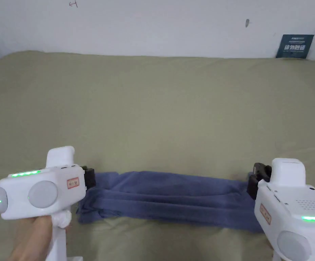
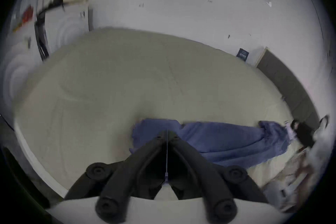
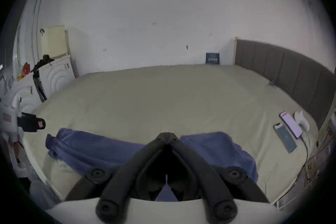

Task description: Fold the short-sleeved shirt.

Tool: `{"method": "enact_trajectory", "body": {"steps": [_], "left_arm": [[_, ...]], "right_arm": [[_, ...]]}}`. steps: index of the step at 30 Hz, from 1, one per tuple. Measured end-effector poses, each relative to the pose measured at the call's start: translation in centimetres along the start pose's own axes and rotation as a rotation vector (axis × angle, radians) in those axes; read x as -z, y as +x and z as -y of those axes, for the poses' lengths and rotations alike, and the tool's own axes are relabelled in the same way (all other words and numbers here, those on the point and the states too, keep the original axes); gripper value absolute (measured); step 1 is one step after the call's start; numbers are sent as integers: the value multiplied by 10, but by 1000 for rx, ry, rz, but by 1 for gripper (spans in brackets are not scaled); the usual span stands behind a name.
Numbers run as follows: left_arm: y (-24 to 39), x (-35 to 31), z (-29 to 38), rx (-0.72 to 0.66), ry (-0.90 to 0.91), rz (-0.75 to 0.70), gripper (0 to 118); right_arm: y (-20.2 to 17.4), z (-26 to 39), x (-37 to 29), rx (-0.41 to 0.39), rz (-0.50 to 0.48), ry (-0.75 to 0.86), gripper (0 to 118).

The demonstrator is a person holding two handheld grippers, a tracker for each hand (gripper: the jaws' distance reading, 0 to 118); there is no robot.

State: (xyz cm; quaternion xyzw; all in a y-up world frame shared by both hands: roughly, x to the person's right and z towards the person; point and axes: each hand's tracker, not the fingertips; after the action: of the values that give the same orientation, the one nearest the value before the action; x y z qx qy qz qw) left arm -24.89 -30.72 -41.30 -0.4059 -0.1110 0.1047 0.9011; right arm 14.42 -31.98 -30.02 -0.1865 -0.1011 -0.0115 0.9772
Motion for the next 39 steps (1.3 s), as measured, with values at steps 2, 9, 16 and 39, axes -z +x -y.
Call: {"method": "enact_trajectory", "body": {"steps": [2, 9, 16, 39], "left_arm": [[-29, 9, -13, -125, -73, 102, 1], [-106, 56, -40, -200, -358, 254, 1], [-127, 65, -30, -225, -432, 342, 1], [-77, 110, -17, -303, -499, 451, 8]], "right_arm": [[-13, 2, -1, -28, 6, 24, 0], [-35, 6, 2, -38, -20, 10, 0], [-43, 6, 6, -91, -25, -3, 0], [-27, 1, 1, -39, -59, -34, 0]]}}
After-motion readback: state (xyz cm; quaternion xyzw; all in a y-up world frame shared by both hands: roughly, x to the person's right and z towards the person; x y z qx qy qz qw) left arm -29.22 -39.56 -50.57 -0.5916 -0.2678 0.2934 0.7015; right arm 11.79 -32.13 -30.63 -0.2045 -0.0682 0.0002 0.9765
